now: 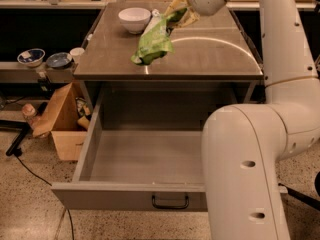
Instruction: Place green rice chip bag into top drawer
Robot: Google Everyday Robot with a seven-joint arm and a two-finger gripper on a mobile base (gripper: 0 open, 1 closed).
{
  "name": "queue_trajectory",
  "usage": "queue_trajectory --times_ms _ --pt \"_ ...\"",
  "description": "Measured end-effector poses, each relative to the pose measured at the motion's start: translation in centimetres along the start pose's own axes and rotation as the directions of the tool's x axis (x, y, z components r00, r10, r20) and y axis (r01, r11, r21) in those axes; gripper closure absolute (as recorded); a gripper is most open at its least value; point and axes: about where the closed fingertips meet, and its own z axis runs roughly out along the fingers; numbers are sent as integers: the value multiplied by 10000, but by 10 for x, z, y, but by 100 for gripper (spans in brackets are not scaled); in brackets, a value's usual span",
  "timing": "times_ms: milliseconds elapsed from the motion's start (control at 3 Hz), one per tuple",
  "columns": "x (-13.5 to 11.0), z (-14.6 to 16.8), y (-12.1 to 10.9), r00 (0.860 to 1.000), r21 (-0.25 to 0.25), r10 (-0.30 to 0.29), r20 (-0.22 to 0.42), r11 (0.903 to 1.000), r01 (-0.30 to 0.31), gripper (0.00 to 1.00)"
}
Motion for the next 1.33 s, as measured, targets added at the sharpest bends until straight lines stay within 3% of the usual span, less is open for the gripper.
queue_trajectory --times_ms 667,1333 --pt "1 -41 38 9917 370 -1086 681 9936 1063 100" --pt "24 -91 72 9986 423 -496 -185 9978 504 100"
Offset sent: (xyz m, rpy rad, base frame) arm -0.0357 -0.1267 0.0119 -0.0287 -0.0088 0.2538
